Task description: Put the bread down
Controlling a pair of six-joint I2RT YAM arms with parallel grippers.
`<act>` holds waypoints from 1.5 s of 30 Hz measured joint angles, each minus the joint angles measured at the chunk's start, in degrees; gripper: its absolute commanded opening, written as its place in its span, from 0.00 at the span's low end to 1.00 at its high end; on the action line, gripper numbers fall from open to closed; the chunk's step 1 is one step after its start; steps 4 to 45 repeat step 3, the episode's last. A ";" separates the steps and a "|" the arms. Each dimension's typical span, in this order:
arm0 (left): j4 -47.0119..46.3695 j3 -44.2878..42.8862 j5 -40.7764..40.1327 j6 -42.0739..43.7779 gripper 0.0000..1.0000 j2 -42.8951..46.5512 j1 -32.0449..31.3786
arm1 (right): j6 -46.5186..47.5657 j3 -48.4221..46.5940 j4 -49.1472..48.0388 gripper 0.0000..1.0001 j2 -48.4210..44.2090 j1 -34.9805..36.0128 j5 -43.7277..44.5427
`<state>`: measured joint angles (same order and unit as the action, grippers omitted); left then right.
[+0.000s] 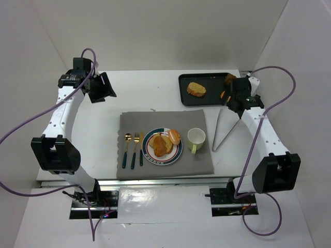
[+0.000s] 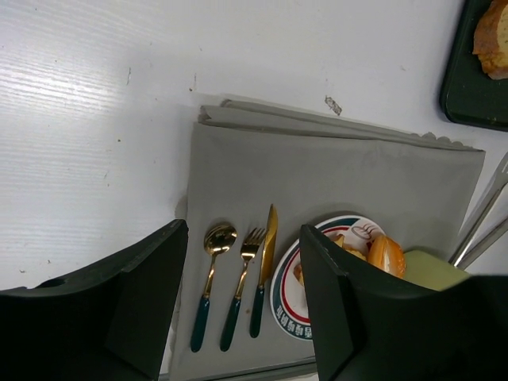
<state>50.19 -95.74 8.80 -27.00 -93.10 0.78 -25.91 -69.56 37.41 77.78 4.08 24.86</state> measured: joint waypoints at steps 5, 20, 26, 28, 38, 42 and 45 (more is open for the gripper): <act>0.15 -0.22 -0.11 0.02 0.71 0.00 0.00 | 0.00 -0.50 0.22 1.00 0.31 0.00 -0.17; 0.15 -0.22 -0.11 0.02 0.71 0.00 0.00 | 0.00 -0.50 0.22 1.00 0.31 0.00 -0.17; 0.15 -0.22 -0.11 0.02 0.71 0.00 0.00 | 0.00 -0.50 0.22 1.00 0.31 0.00 -0.17; 0.15 -0.22 -0.11 0.02 0.71 0.00 0.00 | 0.00 -0.50 0.22 1.00 0.31 0.00 -0.17; 0.15 -0.22 -0.11 0.02 0.71 0.00 0.00 | 0.00 -0.50 0.22 1.00 0.31 0.00 -0.17; 0.15 -0.22 -0.11 0.02 0.71 0.00 0.00 | 0.00 -0.50 0.22 1.00 0.31 0.00 -0.17; 0.15 -0.22 -0.11 0.02 0.71 0.00 0.00 | 0.00 -0.50 0.22 1.00 0.31 0.00 -0.17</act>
